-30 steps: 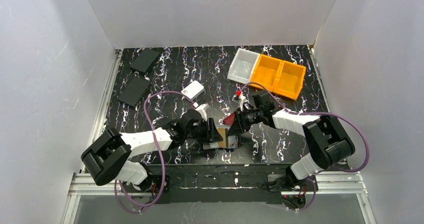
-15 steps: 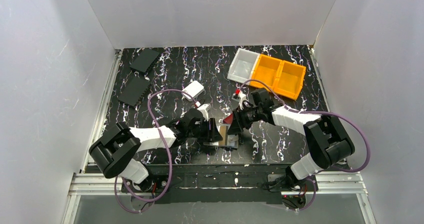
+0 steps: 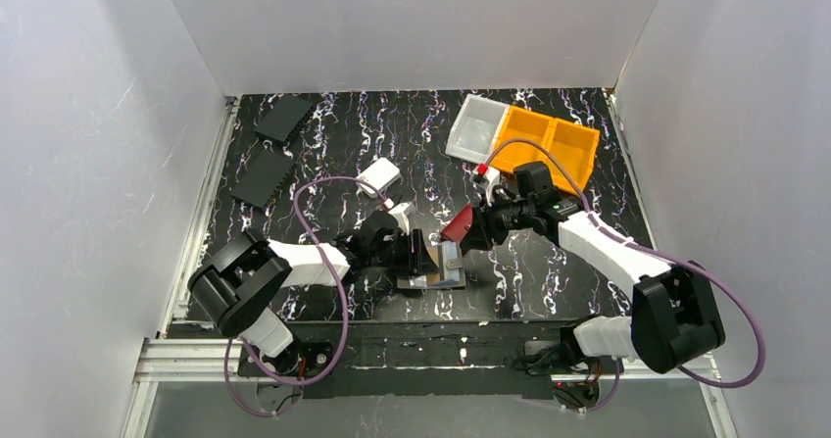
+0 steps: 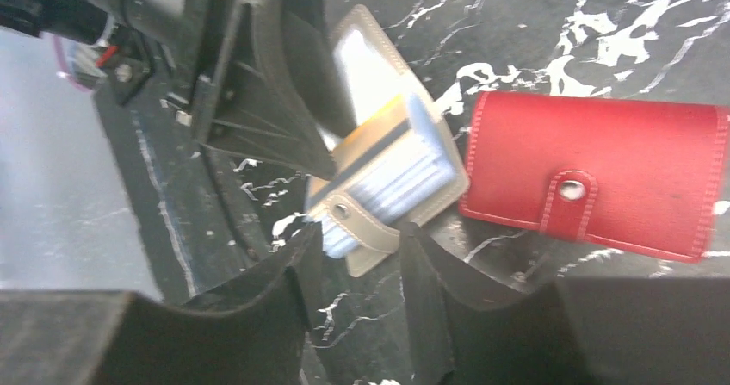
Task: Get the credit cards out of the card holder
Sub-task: Place the card holder at the center of the board.
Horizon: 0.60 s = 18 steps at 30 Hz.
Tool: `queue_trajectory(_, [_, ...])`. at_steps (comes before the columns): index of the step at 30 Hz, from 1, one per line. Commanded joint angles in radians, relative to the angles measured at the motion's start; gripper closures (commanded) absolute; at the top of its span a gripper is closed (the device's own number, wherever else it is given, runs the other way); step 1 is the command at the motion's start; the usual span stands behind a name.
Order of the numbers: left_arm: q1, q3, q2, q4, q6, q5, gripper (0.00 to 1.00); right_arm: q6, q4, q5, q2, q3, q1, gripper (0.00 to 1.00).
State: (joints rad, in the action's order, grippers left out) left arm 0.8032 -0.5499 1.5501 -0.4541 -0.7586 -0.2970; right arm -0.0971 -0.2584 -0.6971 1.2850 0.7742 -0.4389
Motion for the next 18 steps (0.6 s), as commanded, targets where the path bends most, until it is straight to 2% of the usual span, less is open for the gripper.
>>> queue_trajectory(1, [-0.01, 0.002, 0.017, -0.021, -0.033, -0.003, 0.58, 0.087, 0.058, -0.136, 0.053, 0.009, -0.024, 0.59])
queue_trajectory(5, [-0.01, 0.032, 0.0, -0.021, -0.059, 0.024, 0.58, 0.09, 0.032, -0.107, 0.144, 0.087, -0.097, 0.69])
queue_trajectory(10, [-0.01, 0.048, -0.011, -0.021, -0.072, 0.03, 0.58, 0.038, -0.085, 0.057, 0.275, 0.202, -0.192, 0.8])
queue_trajectory(14, [-0.01, 0.055, -0.026, -0.022, -0.075, 0.035, 0.58, 0.039, -0.113, 0.185, 0.302, 0.213, -0.219, 0.83])
queue_trajectory(18, [-0.01, 0.061, -0.037, -0.022, -0.076, 0.032, 0.58, 0.041, -0.106, 0.257, 0.282, 0.155, -0.219, 0.83])
